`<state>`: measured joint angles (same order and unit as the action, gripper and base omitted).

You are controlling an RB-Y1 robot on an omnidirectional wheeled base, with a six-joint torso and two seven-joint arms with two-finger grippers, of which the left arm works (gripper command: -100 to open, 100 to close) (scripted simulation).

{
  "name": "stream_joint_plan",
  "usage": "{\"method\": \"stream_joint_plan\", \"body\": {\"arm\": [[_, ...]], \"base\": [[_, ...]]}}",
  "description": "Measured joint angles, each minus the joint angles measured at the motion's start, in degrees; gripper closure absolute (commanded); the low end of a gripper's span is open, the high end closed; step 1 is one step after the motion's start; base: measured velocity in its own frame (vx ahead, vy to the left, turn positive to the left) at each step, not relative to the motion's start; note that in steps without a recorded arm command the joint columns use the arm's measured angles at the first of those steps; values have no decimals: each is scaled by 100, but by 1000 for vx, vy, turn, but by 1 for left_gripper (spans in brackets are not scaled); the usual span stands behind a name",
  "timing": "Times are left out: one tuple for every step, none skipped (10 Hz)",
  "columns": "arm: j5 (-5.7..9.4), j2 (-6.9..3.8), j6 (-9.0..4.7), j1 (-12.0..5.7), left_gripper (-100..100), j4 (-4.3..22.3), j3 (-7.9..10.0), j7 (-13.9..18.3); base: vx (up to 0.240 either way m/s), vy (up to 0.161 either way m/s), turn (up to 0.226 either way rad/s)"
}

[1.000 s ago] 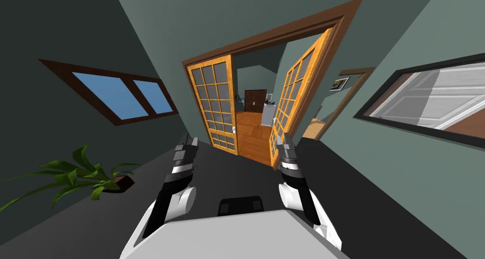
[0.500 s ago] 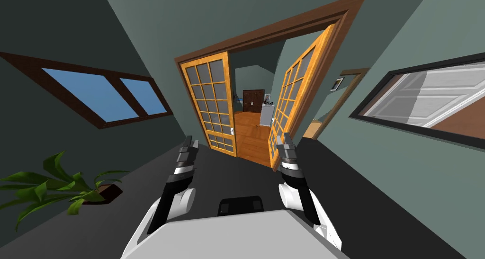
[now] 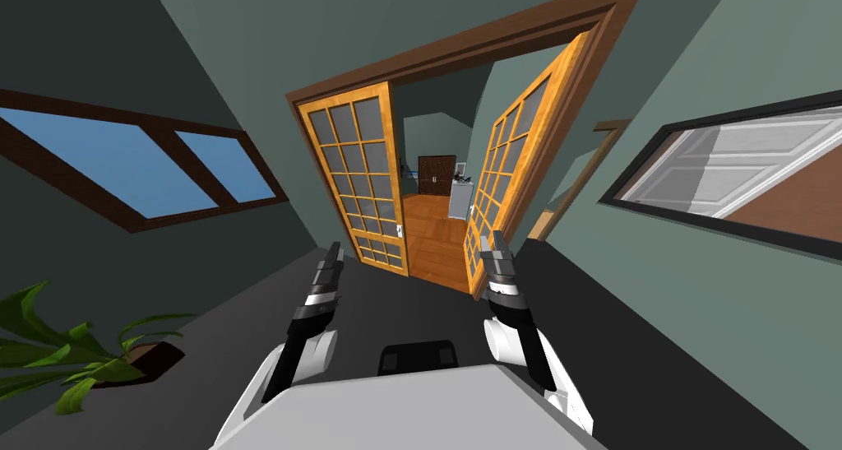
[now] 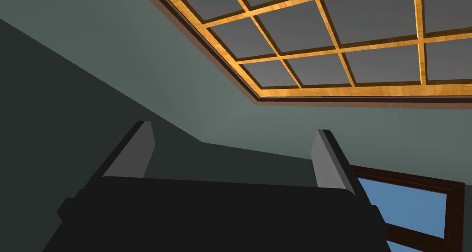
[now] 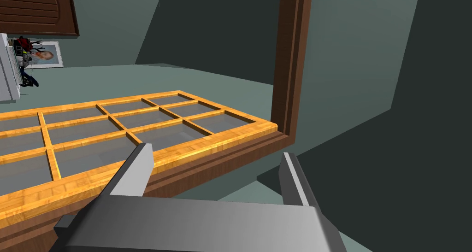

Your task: Push the door open

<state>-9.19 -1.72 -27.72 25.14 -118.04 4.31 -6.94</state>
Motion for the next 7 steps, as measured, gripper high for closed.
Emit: {"method": "stream_joint_plan", "body": {"arm": [[-49,-38,-42,-15,-100,105,56,-89],[-109,-51,-126,-7,-100,241,96,-198],[-167,-83,-181,-60,-100,386,152,-307],[-236,-87,-261,-93,-100,557,191,-431],[-304,-95,-347,-86,-100,688,229,-557],[-367,-119,-427,-81,-100,817,281,-674],[-428,-149,-500,-108,-100,971,343,-787]], "base": [[96,-6,-79],[101,-1,-58],[99,22,-62],[97,13,-96],[96,3,-82],[95,6,-78],[100,2,-77]]}}
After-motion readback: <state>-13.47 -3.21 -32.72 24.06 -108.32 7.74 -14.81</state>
